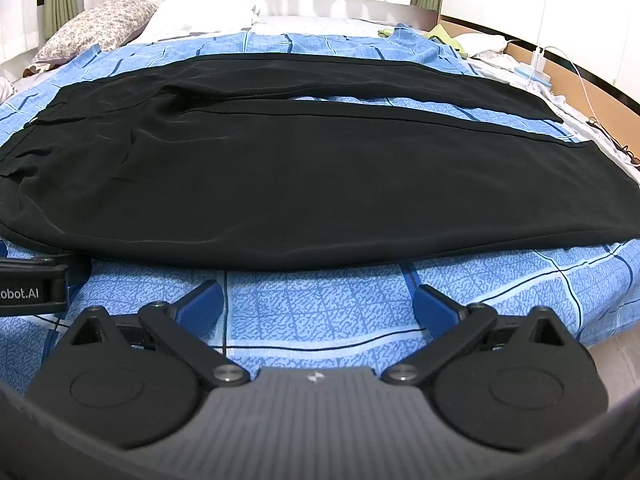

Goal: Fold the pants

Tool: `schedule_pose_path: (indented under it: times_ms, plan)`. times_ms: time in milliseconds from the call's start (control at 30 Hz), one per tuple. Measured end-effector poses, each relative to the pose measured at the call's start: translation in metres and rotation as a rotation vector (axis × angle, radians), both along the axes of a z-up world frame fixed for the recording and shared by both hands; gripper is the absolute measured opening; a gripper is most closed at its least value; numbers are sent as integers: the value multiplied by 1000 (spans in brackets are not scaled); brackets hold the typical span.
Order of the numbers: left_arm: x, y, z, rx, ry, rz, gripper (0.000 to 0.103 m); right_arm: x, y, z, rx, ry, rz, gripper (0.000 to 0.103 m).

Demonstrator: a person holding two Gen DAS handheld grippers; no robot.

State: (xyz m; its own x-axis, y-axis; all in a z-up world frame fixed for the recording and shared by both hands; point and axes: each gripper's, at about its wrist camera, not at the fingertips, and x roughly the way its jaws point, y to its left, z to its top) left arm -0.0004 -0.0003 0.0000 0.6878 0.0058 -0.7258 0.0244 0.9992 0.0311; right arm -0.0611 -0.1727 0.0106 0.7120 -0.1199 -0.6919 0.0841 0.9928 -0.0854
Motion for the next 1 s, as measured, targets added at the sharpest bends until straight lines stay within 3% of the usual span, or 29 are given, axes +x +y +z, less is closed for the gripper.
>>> schedule_pose_path:
  times_ms: [1000]
  plan:
    - [1, 0, 0, 1, 17, 0, 103, 1, -1, -1, 1, 3, 1, 103]
